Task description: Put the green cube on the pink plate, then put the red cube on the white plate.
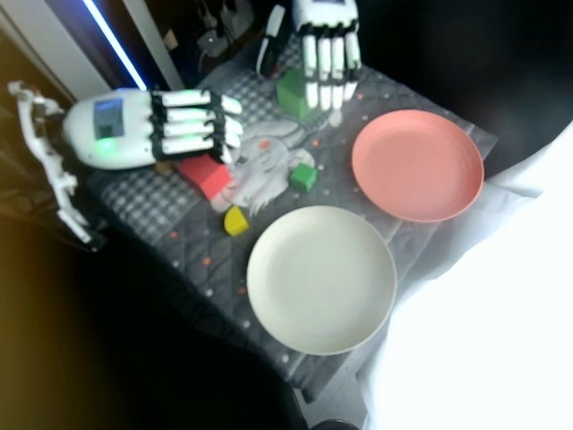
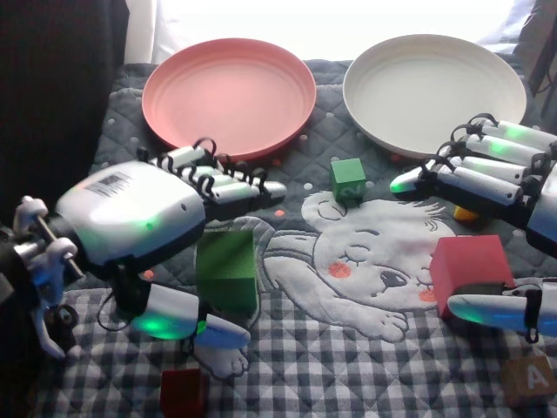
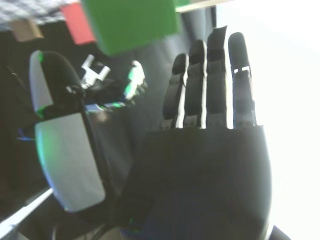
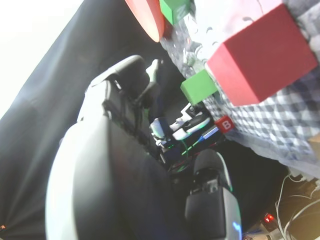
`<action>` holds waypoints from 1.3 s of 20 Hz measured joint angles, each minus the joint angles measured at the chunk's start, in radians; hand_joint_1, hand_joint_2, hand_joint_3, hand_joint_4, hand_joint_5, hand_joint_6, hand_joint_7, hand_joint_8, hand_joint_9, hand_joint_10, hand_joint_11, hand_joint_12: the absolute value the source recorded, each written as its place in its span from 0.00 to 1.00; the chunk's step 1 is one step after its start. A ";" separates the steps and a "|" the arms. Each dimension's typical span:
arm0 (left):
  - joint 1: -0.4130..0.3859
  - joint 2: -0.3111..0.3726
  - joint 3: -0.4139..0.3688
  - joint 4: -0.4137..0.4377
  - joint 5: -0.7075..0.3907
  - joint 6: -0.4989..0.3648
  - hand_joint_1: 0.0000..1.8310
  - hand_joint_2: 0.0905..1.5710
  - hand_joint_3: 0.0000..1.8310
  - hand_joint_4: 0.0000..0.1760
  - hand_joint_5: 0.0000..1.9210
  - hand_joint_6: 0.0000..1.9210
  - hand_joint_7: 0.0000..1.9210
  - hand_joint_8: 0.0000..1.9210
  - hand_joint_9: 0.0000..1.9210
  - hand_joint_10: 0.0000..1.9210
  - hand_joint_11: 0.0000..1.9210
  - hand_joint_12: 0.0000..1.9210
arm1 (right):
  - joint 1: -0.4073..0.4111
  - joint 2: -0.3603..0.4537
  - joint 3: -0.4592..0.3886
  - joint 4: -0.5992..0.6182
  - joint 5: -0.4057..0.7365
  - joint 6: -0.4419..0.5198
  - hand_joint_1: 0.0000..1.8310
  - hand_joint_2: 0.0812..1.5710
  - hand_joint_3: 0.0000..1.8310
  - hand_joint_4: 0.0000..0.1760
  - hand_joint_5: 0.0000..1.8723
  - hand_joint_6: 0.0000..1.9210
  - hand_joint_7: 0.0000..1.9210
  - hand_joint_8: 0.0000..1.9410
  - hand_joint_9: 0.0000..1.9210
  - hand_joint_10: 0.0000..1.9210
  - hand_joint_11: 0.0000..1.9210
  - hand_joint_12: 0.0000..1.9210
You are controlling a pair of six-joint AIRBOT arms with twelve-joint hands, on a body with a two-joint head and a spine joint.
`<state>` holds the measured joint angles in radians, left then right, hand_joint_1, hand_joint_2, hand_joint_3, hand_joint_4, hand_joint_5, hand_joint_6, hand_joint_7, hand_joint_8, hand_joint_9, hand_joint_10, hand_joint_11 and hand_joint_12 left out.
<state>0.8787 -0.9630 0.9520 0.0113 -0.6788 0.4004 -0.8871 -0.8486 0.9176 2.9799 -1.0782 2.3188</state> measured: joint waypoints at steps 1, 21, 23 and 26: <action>0.000 -0.006 0.008 0.001 0.011 0.000 0.37 0.56 0.01 0.00 0.17 0.01 0.20 0.01 0.18 0.05 0.00 0.57 | 0.001 -0.001 0.000 0.002 -0.003 0.000 0.19 0.77 0.00 0.00 0.01 0.37 0.11 0.23 0.02 0.45 0.00 0.70; -0.217 -0.006 0.142 -0.055 -0.155 -0.002 0.65 0.80 0.00 0.00 0.31 0.69 0.41 0.81 0.37 0.79 0.31 0.96 | 0.003 -0.022 0.009 0.001 -0.005 0.000 0.23 0.76 0.00 0.00 0.09 0.42 0.14 0.32 0.04 0.51 0.00 0.77; -0.272 -0.054 0.230 -0.111 -0.111 -0.001 0.65 0.80 0.00 0.00 0.34 0.64 0.38 0.87 0.46 0.98 0.49 1.00 | 0.005 -0.029 0.014 0.001 -0.005 0.000 0.22 0.75 0.00 0.00 0.09 0.40 0.15 0.30 0.06 0.49 0.00 0.79; -0.318 -0.098 0.309 -0.154 -0.009 -0.001 0.65 0.79 0.00 0.00 0.37 0.59 0.39 0.87 0.46 0.95 0.48 1.00 | 0.010 -0.034 0.023 0.001 -0.004 0.000 0.23 0.77 0.00 0.00 0.09 0.41 0.16 0.31 0.06 0.50 0.00 0.77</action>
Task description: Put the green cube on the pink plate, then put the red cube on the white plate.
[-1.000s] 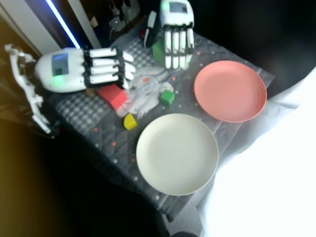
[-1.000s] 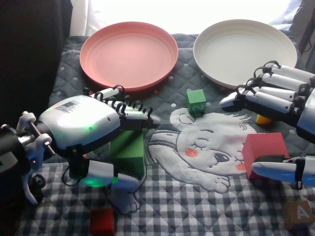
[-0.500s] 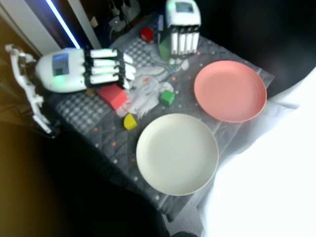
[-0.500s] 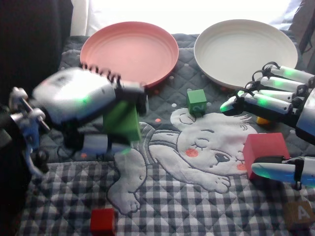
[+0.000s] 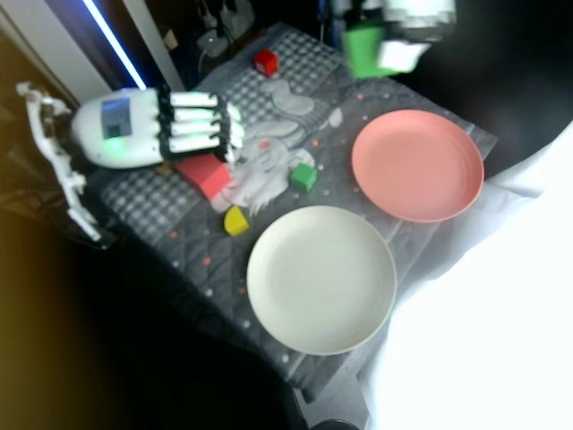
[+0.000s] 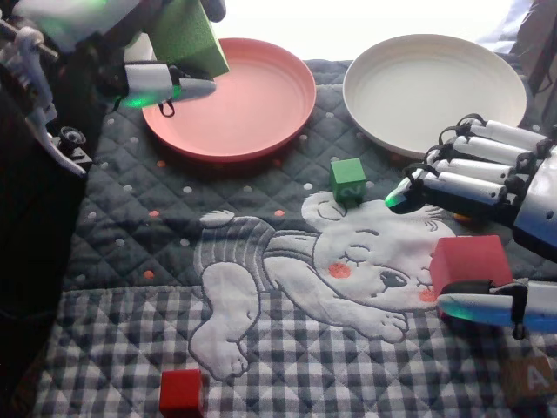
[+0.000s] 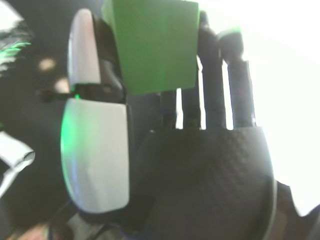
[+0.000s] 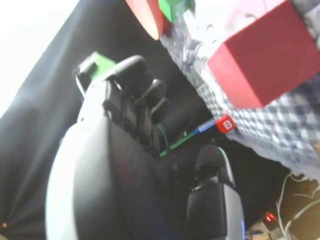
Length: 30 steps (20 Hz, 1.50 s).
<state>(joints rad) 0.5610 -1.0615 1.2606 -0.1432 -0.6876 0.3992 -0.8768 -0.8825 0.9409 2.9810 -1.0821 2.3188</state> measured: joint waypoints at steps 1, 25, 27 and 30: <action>-0.012 -0.010 0.024 -0.012 0.030 0.001 0.66 0.77 0.00 0.00 0.39 0.58 0.43 0.79 0.41 0.83 0.40 0.95 | 0.002 -0.006 0.004 0.003 -0.002 0.000 0.22 0.77 0.00 0.00 0.09 0.39 0.16 0.29 0.06 0.47 0.00 0.74; -0.068 -0.277 0.371 -0.282 0.416 0.000 0.43 0.54 0.00 0.75 0.02 0.01 0.00 0.00 0.00 0.00 0.00 0.00 | 0.020 -0.029 0.018 0.000 0.001 0.000 0.20 0.77 0.00 0.00 0.05 0.38 0.15 0.16 0.02 0.42 0.00 0.67; -0.064 -0.270 0.354 -0.282 0.407 0.001 0.41 0.53 0.00 0.69 0.00 0.00 0.00 0.00 0.00 0.00 0.00 0.00 | 0.020 -0.027 0.018 0.001 0.002 0.000 0.20 0.76 0.00 0.00 0.04 0.34 0.15 0.13 0.04 0.37 0.00 0.67; -0.035 -0.227 0.286 -0.288 0.342 0.002 0.26 0.54 0.00 0.86 0.00 0.00 0.00 0.00 0.00 0.00 0.00 0.00 | 0.020 -0.019 0.019 0.000 0.003 0.000 0.19 0.73 0.00 0.00 0.06 0.36 0.18 0.13 0.05 0.36 0.00 0.64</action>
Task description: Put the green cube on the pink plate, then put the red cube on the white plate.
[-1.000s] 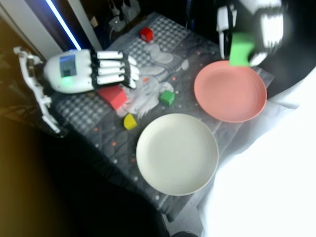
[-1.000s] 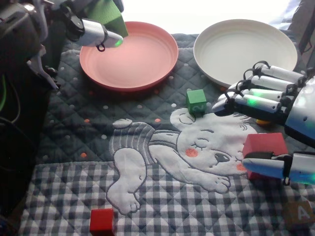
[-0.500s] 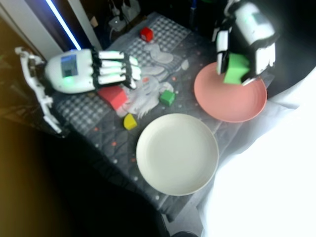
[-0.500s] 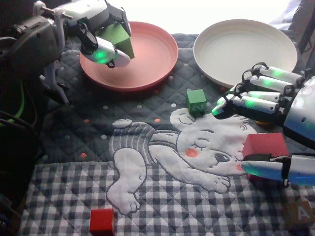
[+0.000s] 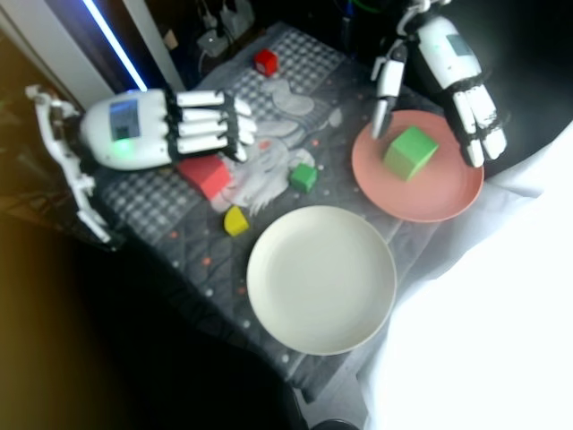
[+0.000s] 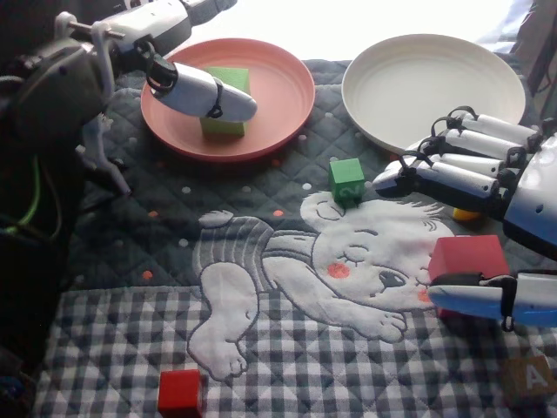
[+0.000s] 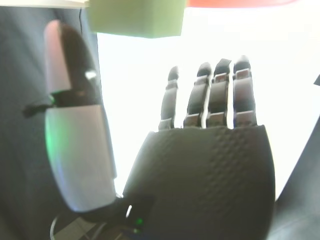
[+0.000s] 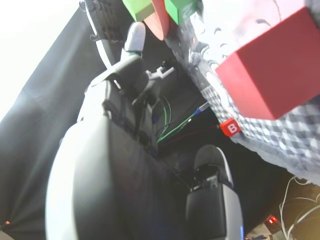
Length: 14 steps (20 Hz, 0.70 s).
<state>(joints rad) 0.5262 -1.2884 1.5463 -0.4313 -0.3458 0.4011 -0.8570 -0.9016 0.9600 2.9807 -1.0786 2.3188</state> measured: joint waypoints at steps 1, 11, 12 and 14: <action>0.011 0.017 -0.026 -0.002 -0.021 0.000 0.21 0.54 0.00 0.90 0.00 0.00 0.00 0.00 0.00 0.00 0.00 0.00 | 0.000 0.003 0.002 0.000 0.000 0.000 0.19 0.73 0.00 0.00 0.06 0.36 0.18 0.13 0.05 0.37 0.00 0.65; 0.151 0.209 -0.306 0.096 -0.379 0.000 0.18 0.67 0.00 1.00 0.00 0.00 0.00 0.00 0.00 0.00 0.00 0.12 | -0.001 0.051 0.002 -0.006 0.069 0.000 0.12 0.60 0.00 0.00 0.10 0.16 0.21 0.03 0.11 0.24 0.00 0.65; 0.168 0.227 -0.332 0.100 -0.415 0.000 0.18 0.67 0.00 1.00 0.00 0.00 0.02 0.00 0.01 0.00 0.00 0.22 | -0.001 0.050 0.002 -0.007 0.081 0.000 0.15 0.60 0.00 0.00 0.11 0.17 0.22 0.03 0.10 0.28 0.00 0.68; 0.182 0.241 -0.353 0.099 -0.457 0.000 0.19 0.67 0.00 1.00 0.00 0.00 0.03 0.00 0.03 0.01 0.00 0.47 | -0.001 0.045 0.002 -0.004 0.098 0.000 0.22 0.56 0.00 0.00 0.09 0.28 0.25 0.06 0.08 0.43 0.00 0.79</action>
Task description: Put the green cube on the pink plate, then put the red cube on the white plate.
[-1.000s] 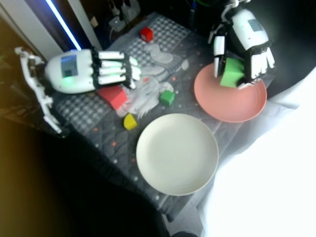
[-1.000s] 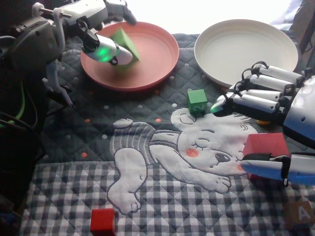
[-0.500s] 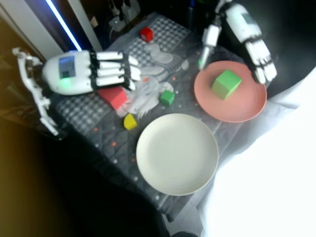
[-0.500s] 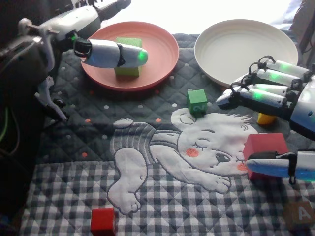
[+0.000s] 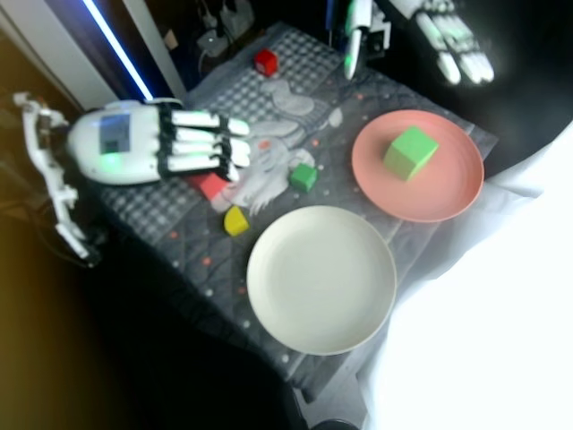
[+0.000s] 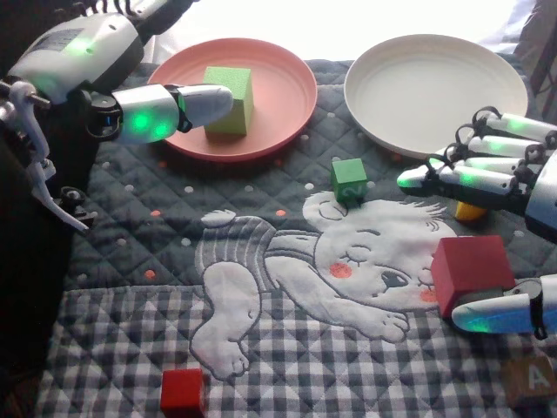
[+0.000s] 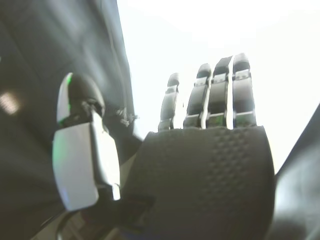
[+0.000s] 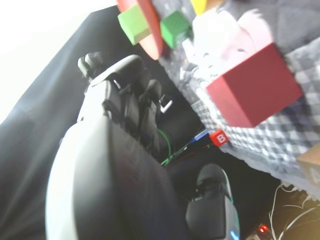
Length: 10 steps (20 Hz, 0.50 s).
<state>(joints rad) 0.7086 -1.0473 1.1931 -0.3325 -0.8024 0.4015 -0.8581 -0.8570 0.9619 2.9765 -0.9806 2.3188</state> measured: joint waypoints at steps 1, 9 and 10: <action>0.004 0.003 -0.006 0.004 -0.018 0.000 0.19 0.67 0.00 1.00 0.00 0.00 0.03 0.00 0.03 0.01 0.00 0.47 | -0.002 -0.003 0.000 -0.001 0.012 0.000 0.22 0.56 0.00 0.00 0.09 0.28 0.25 0.06 0.08 0.43 0.00 0.79; 0.033 0.004 -0.015 0.026 -0.078 0.000 0.26 0.74 0.01 0.77 0.04 0.01 0.07 0.01 0.05 0.02 0.00 0.58 | -0.008 -0.035 0.026 -0.001 0.099 0.000 0.43 0.65 0.00 0.00 0.13 0.33 0.15 0.27 0.05 0.51 0.00 0.79; 0.033 0.005 -0.020 0.026 -0.082 0.000 0.28 0.75 0.01 0.74 0.05 0.01 0.07 0.01 0.05 0.02 0.00 0.58 | -0.008 -0.040 0.029 -0.002 0.105 0.000 0.47 0.65 0.00 0.00 0.16 0.33 0.17 0.28 0.06 0.51 0.00 0.77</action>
<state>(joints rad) 0.7418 -1.0424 1.1728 -0.3061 -0.8841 0.4011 -0.8658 -0.8974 0.9913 2.9746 -0.8761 2.3192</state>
